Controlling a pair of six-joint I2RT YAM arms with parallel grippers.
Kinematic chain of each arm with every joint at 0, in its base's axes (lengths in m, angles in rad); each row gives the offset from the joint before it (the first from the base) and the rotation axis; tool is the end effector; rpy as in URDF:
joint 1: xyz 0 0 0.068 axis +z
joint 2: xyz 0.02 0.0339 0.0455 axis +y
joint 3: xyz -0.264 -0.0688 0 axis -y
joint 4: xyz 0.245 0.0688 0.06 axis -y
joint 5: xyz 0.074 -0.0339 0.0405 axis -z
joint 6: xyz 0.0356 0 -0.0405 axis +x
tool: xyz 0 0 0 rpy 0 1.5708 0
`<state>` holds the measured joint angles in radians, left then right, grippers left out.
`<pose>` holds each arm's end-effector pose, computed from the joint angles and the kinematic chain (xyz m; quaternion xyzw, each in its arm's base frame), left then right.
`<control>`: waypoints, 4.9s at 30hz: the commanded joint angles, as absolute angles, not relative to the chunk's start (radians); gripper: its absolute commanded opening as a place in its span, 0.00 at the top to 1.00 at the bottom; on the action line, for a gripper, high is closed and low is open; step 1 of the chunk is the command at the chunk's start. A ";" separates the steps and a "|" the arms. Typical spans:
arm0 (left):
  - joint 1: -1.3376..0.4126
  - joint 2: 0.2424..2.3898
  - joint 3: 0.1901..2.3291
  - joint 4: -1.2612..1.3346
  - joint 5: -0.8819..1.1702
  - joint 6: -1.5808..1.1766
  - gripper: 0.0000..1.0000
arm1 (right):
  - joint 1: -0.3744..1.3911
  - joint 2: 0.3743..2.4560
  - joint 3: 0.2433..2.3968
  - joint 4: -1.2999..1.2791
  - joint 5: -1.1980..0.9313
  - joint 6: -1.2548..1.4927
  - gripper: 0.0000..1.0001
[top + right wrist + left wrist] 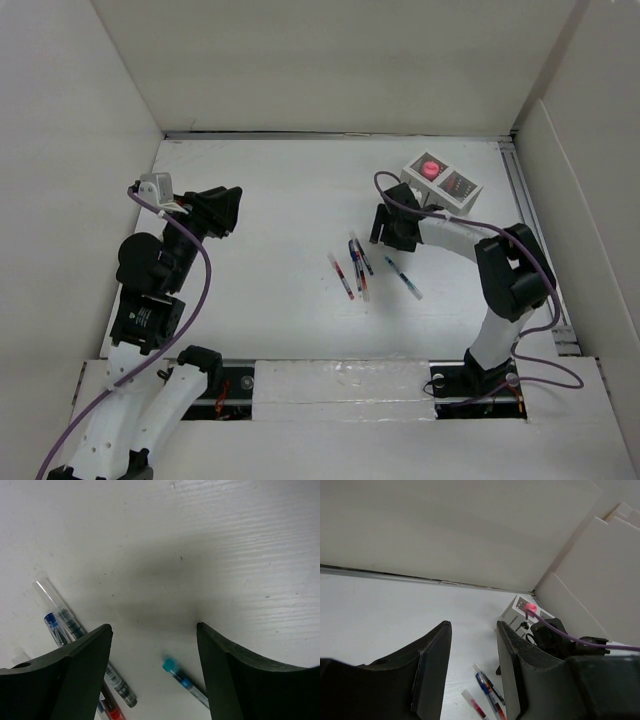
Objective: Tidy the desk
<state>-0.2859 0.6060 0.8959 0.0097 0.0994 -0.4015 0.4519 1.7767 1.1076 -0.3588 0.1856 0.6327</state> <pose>0.1191 -0.0387 0.4237 0.0057 0.5942 -0.2986 0.7468 0.3264 0.1511 0.1737 0.1113 0.9531 0.0613 0.2747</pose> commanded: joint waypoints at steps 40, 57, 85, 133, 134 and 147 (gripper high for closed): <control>-0.281 0.601 0.894 0.052 0.115 -0.402 0.63 | 0.515 1.701 1.035 -0.472 0.199 0.643 0.77; -0.281 0.603 0.894 0.046 0.101 -0.397 0.63 | 0.524 1.527 1.020 -0.471 0.164 0.649 0.54; -0.281 0.580 0.890 0.060 0.143 -0.410 0.63 | 0.762 1.514 0.847 -0.399 0.049 0.839 0.45; -0.281 0.611 0.888 0.063 0.166 -0.413 0.63 | 0.549 1.270 1.130 -0.292 0.334 0.615 0.99; -0.281 0.611 0.888 0.063 0.164 -0.411 0.63 | 0.487 1.267 1.169 -0.284 0.337 0.614 0.99; -0.281 0.614 0.885 0.064 0.160 -0.408 0.63 | 0.054 1.429 1.338 -0.042 0.545 0.594 0.99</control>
<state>-0.2859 0.6125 0.8917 0.0116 0.1463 -0.4038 0.0982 1.3838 1.3052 -0.1329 0.4767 0.5983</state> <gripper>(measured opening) 0.371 0.127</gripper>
